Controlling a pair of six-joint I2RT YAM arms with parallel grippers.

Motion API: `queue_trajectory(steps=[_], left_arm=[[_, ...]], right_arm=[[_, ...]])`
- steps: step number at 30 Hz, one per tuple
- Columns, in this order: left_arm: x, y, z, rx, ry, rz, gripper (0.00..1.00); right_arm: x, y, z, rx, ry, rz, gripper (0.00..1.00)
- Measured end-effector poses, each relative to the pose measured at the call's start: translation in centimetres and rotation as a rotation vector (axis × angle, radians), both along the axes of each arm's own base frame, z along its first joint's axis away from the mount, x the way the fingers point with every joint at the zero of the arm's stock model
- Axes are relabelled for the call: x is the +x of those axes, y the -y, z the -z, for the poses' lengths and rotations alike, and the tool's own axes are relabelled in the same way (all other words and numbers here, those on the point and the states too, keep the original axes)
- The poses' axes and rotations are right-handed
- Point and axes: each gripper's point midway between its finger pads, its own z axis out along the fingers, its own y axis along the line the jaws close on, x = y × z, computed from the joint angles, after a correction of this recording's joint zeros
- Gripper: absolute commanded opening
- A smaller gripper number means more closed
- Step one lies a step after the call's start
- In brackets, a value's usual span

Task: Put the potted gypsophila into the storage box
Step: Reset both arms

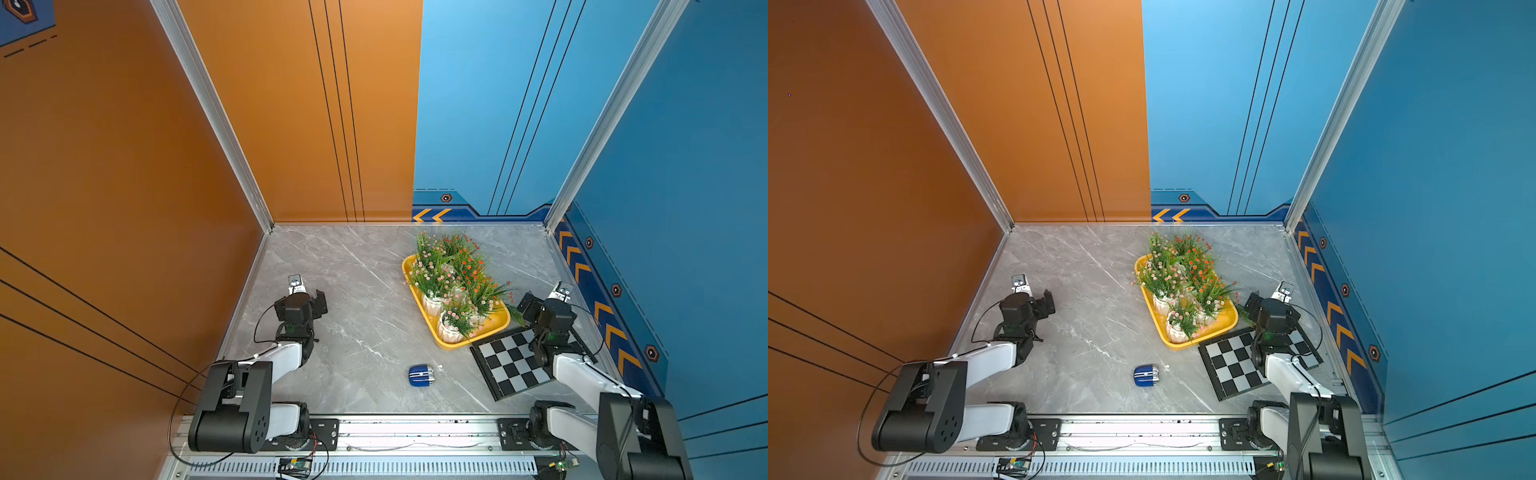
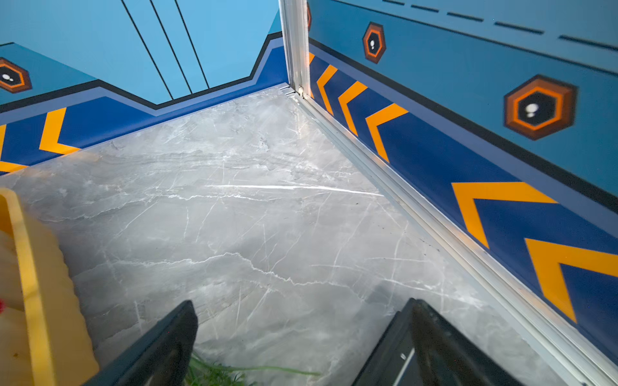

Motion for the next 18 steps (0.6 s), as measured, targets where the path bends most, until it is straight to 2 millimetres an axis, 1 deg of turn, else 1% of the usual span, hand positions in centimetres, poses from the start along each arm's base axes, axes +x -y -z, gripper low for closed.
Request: queue_trajectory(steps=[4,8,12,14,16,18], left_arm=[[1.0,0.5,1.3,0.003,0.013,0.035,0.98],[1.0,1.2,3.0,0.017,0.004,0.072,0.98],[1.3,1.6,2.2,0.024,0.043,0.095,0.98],[1.5,1.6,1.9,0.027,0.049,0.097,0.98],[1.9,1.6,1.6,0.027,0.051,0.097,0.98],[2.3,1.7,1.2,0.028,0.060,0.097,0.98]], right_arm=[[1.3,-0.7,1.1,-0.001,0.027,-0.039,1.00],[2.4,-2.3,2.2,-0.020,0.057,-0.097,1.00],[3.5,-4.0,1.4,-0.060,0.110,-0.159,1.00],[4.1,-4.4,1.2,-0.074,0.098,-0.180,1.00],[5.1,-4.7,1.0,-0.084,0.076,-0.197,1.00],[6.0,-5.0,0.0,-0.093,0.094,-0.214,1.00]])
